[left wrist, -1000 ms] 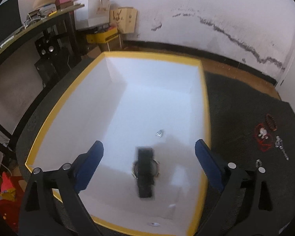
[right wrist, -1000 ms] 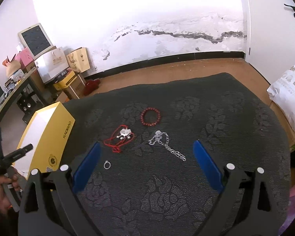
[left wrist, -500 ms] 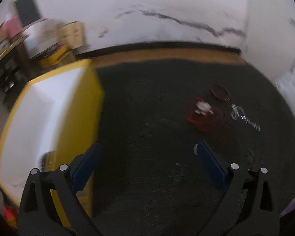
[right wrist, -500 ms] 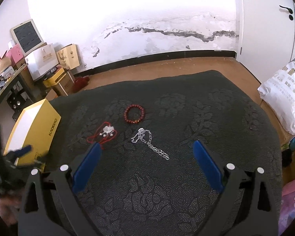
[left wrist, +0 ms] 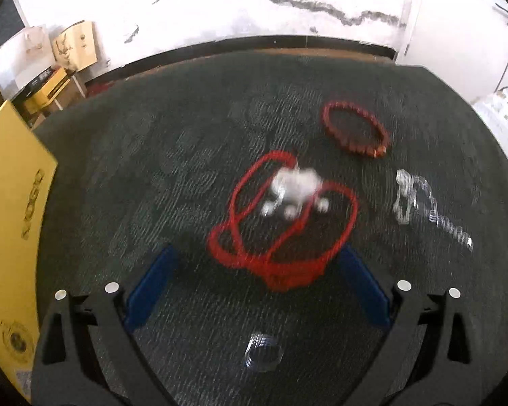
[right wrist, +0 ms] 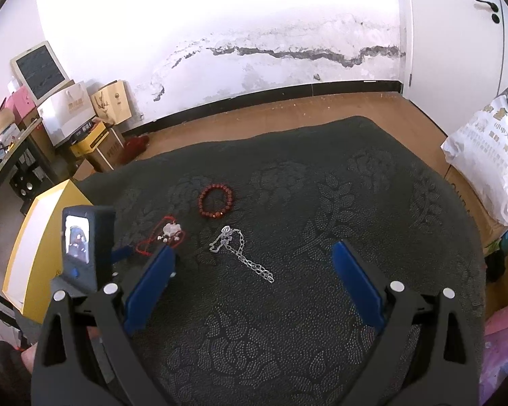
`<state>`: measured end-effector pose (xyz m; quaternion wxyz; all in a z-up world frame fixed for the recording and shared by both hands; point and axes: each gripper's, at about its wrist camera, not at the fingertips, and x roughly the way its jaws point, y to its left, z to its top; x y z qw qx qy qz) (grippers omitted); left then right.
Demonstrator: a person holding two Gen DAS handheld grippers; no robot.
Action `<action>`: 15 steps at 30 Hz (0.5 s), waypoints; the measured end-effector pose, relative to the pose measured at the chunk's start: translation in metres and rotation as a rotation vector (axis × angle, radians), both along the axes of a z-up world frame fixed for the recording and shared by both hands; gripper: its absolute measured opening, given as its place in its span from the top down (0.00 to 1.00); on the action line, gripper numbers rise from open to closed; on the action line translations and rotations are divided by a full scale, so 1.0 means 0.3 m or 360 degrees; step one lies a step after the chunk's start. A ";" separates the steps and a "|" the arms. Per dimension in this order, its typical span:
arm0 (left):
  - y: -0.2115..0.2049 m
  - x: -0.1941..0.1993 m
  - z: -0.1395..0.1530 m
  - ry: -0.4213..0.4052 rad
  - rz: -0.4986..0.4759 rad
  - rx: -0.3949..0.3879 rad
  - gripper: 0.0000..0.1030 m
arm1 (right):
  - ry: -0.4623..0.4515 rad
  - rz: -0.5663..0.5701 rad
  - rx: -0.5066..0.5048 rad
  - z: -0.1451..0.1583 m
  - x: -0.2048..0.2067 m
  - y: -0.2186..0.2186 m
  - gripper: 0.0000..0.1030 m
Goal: Organize jewelry
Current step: 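Move the left tool to the red-cord silver pendant and grasp it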
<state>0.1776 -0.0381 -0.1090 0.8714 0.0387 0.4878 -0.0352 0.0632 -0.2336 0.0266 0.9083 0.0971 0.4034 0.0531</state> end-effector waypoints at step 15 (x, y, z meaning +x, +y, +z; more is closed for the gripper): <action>-0.049 0.052 0.031 -0.0115 -0.0156 0.0043 0.75 | 0.0015 0.0079 0.0038 -0.017 0.037 0.025 0.11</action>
